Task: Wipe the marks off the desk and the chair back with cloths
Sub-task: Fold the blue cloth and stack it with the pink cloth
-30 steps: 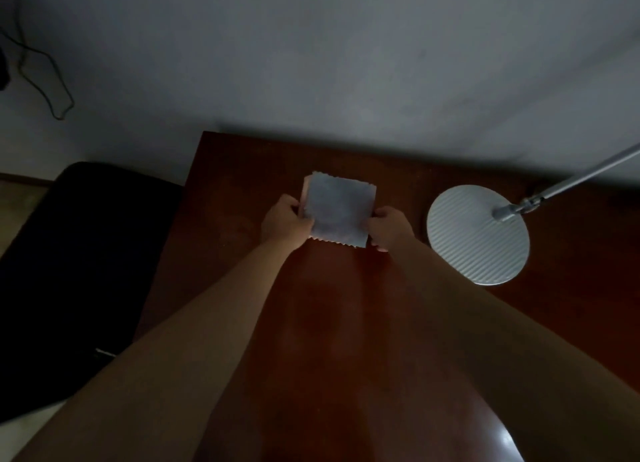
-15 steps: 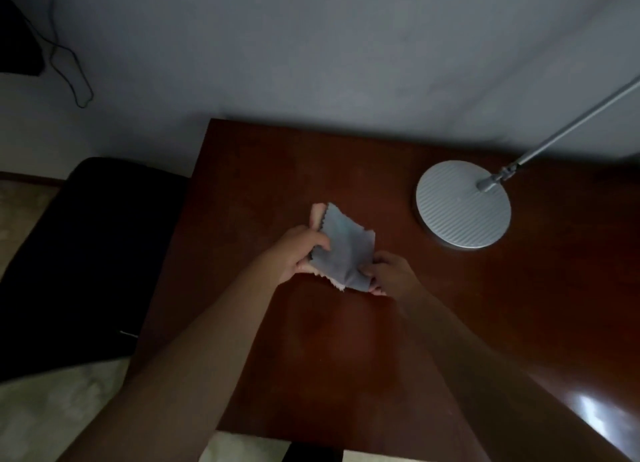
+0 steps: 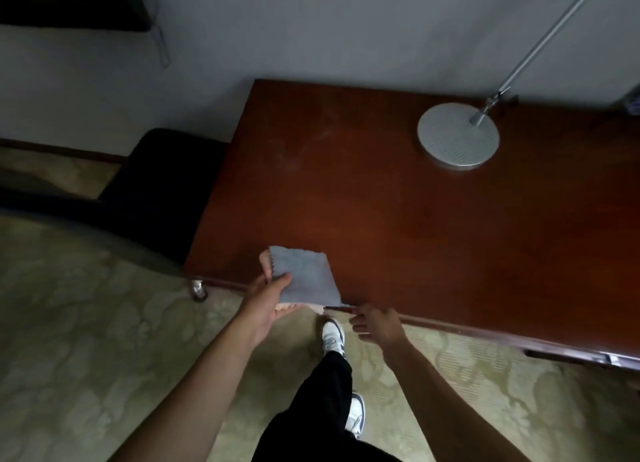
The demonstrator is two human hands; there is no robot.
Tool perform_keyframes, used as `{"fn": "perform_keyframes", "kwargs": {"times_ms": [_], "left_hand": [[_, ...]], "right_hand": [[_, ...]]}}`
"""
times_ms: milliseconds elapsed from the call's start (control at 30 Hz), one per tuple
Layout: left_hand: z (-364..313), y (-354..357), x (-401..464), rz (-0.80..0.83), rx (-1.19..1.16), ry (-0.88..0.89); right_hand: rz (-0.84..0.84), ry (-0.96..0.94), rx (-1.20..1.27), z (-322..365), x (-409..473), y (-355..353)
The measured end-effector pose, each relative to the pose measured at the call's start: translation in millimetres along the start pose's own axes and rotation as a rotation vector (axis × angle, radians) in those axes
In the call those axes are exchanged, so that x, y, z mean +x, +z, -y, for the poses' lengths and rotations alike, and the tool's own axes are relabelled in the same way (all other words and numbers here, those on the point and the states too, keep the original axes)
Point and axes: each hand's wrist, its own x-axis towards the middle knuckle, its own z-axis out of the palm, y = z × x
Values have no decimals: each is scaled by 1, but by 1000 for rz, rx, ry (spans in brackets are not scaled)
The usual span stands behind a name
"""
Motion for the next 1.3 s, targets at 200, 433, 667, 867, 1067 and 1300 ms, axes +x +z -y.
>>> {"fn": "perform_keyframes", "kwargs": {"times_ms": [200,433,667,867,1067,1300], "left_hand": [[31,-62,-64,-115,12,65],[21,-100,-77,-90,-51,133],[31,-146,-59,-83,-11,60],[30,-178,-49,-34,19,24],[35,-193,-42,42,16,-82],[55,-167,-4,65,122,-214]], "right_hand": [[67,138,72,-54,-20,38],[86,96,227,-39,25,97],[-213,-20,-59,-51,49,130],[-335,48,-172,-59,36,131],[-258,230,-119,-116,-30,140],[-289,276,254,-142,-95,130]]}}
